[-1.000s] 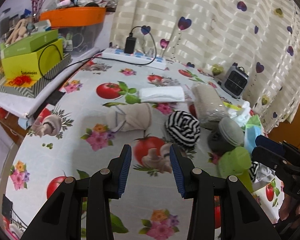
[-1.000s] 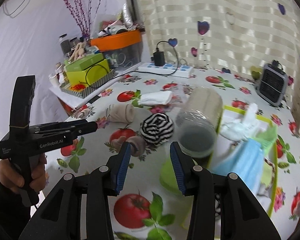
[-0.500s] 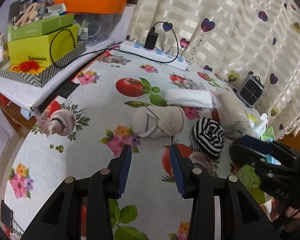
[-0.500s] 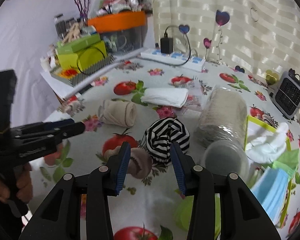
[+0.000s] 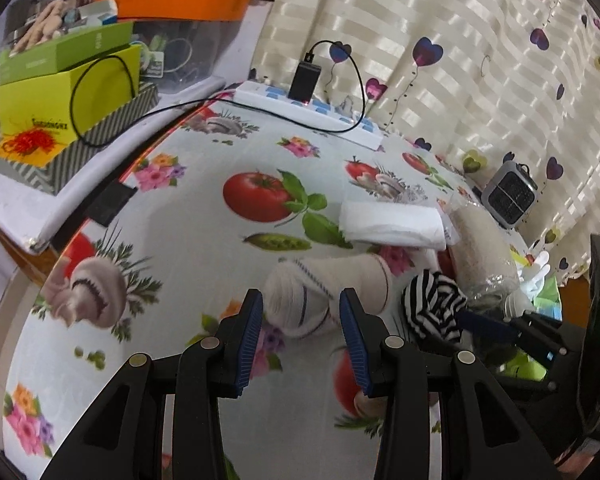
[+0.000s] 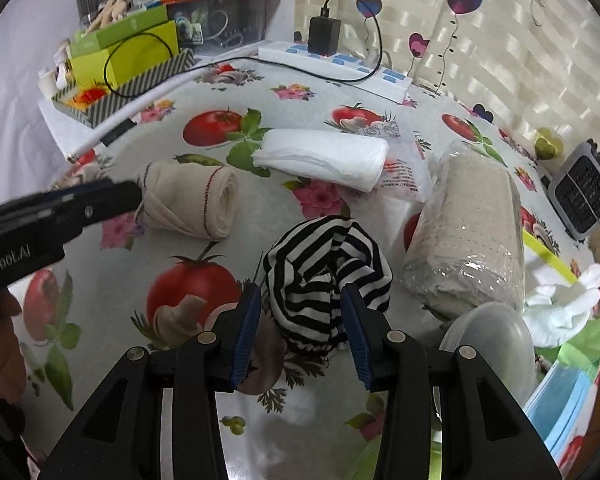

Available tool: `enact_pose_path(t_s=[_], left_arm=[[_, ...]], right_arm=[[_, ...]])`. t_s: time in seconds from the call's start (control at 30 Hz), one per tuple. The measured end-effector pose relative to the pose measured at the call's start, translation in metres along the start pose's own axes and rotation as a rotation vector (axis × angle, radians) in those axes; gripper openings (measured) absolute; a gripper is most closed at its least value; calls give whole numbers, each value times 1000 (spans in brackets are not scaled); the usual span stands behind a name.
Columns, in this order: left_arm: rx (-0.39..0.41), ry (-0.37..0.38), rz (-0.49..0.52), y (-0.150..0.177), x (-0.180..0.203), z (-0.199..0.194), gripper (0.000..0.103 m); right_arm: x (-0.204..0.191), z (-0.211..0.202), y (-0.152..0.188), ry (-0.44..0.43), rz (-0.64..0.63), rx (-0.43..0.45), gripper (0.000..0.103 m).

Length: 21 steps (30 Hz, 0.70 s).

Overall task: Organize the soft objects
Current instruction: 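Move the right gripper to the black-and-white striped sock ball and grasp it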

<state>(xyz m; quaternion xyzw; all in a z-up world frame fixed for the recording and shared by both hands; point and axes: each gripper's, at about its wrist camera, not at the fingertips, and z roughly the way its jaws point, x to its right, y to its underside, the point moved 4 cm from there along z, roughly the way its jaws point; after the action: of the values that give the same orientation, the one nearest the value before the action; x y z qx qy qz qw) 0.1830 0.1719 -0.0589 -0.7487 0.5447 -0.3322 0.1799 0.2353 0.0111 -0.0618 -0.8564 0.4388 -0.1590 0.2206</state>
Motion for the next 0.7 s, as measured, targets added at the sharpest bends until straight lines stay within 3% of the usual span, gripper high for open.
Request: enact_pose_path(t_s=[0.33, 0.37, 0.47, 0.57, 0.7], left_arm=[[-10, 34, -7, -12, 0, 17, 45], [-9, 34, -8, -13, 0, 18, 45], [-16, 38, -15, -13, 0, 17, 45], [-5, 77, -44, -14, 1, 11, 45], [7, 83, -1, -19, 11, 13, 46]], right_arm=[[-13, 19, 1, 10, -64, -62, 43], [-14, 20, 1, 11, -73, -61, 41], [-17, 20, 1, -5, -83, -51, 16], [-18, 17, 1, -10, -90, -34, 12], [-18, 15, 2, -37, -87, -24, 10]])
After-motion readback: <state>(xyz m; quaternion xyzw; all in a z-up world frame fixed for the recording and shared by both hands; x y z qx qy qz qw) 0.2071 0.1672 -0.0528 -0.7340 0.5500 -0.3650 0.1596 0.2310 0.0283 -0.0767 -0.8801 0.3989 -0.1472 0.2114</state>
